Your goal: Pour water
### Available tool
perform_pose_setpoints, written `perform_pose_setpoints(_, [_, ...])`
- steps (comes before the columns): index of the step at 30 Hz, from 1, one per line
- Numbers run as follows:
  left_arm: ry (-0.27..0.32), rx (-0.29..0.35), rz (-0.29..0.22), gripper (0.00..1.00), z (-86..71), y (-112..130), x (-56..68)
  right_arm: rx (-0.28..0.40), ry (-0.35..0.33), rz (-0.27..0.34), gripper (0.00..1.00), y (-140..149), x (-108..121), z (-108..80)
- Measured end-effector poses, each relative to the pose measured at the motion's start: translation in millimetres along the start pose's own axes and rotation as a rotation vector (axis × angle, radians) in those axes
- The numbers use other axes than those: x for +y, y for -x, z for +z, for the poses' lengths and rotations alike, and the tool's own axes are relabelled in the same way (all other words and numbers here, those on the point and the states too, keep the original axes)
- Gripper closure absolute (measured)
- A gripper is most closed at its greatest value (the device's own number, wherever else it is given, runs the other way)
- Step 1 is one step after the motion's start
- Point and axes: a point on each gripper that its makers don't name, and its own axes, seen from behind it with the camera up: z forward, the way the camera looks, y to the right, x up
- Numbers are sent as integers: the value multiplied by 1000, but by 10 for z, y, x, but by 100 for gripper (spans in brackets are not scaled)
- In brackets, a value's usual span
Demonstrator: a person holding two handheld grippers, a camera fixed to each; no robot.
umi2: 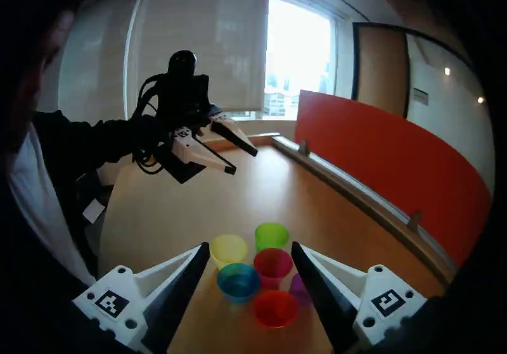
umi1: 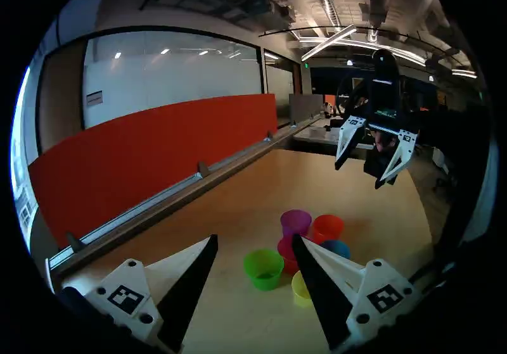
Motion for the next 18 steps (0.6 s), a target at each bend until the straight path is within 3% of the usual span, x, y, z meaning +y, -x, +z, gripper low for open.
perform_pose_setpoints(18, [119, -76, 17, 14, 324, 333, 89, -73, -54, 9, 0, 381, -10, 306])
